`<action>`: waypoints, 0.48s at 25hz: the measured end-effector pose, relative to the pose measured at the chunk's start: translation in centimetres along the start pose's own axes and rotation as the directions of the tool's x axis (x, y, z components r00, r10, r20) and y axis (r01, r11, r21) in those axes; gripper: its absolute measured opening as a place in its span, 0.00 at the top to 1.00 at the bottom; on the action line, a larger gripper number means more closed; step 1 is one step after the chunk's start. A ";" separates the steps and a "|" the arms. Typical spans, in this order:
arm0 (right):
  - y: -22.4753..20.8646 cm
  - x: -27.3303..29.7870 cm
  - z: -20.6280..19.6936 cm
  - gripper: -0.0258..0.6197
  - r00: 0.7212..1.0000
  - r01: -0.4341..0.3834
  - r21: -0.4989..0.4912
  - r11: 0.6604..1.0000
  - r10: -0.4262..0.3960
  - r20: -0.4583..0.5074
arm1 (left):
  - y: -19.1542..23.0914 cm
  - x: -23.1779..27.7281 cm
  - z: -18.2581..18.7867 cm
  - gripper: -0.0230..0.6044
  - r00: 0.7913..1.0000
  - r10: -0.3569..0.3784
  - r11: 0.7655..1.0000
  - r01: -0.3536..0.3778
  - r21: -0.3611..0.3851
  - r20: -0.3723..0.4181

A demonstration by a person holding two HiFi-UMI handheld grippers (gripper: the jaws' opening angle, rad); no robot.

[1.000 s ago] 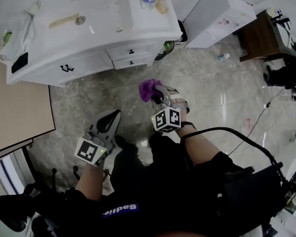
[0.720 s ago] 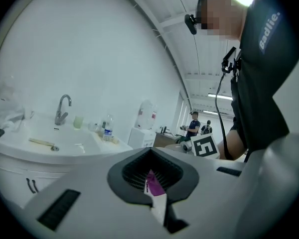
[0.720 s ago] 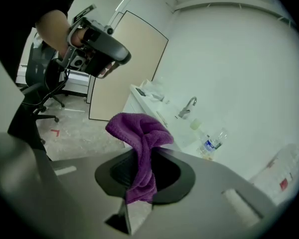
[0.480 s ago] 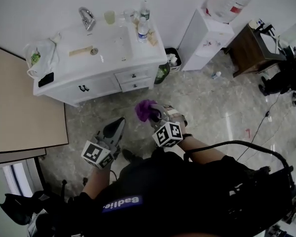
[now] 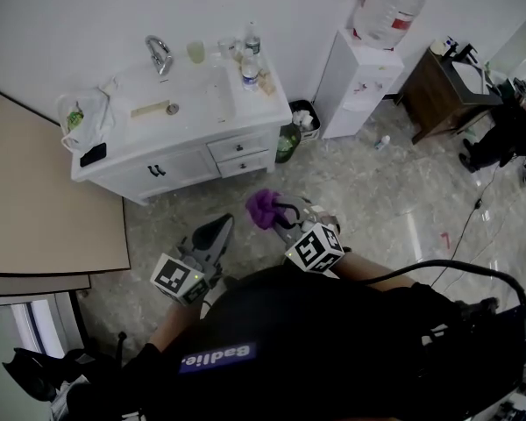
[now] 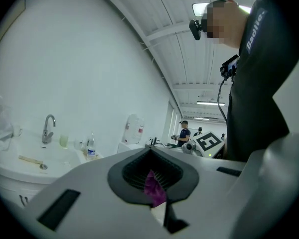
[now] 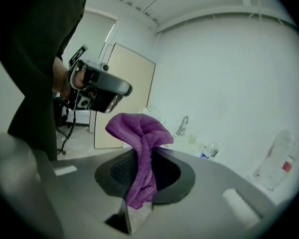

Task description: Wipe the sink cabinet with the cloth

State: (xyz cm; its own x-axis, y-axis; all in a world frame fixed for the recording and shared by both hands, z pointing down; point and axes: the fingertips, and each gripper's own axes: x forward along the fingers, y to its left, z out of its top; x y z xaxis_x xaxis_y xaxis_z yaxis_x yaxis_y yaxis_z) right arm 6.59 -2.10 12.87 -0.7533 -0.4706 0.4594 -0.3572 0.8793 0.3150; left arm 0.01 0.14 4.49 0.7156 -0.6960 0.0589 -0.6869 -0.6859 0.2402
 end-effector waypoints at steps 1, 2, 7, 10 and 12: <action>-0.1 -0.4 0.9 0.87 0.999 -0.011 0.047 0.999 0.010 0.035 | -0.8 0.2 0.5 0.96 1.000 -0.020 1.000 0.020 0.005 0.003; -0.3 -0.7 1.7 0.87 0.998 -0.021 0.093 0.995 0.015 0.065 | -1.5 0.3 1.0 0.96 0.999 -0.038 0.999 0.038 0.007 0.008; -1.9 -2.1 4.8 0.87 0.982 -0.086 0.320 0.943 0.025 0.189 | -4.0 0.7 3.4 0.96 0.995 -0.094 0.995 0.093 0.033 0.029; -2.6 -3.0 5.6 0.87 0.969 -0.137 0.458 0.878 0.022 0.247 | -4.9 0.5 4.3 0.96 0.994 -0.105 0.994 0.103 0.041 0.040; -3.1 -3.5 6.3 0.87 0.959 -0.172 0.519 0.837 0.021 0.283 | -5.3 0.6 4.8 0.96 0.993 -0.108 0.993 0.106 0.051 0.046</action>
State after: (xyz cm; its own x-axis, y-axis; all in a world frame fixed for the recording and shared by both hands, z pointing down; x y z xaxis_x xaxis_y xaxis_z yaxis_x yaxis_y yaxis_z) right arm 6.86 -2.74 5.06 -0.8861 -0.4121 0.2122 -0.4566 0.8549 -0.2464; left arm 3.45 2.36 -1.38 0.7793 -0.6265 -0.0118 -0.6127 -0.7657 0.1958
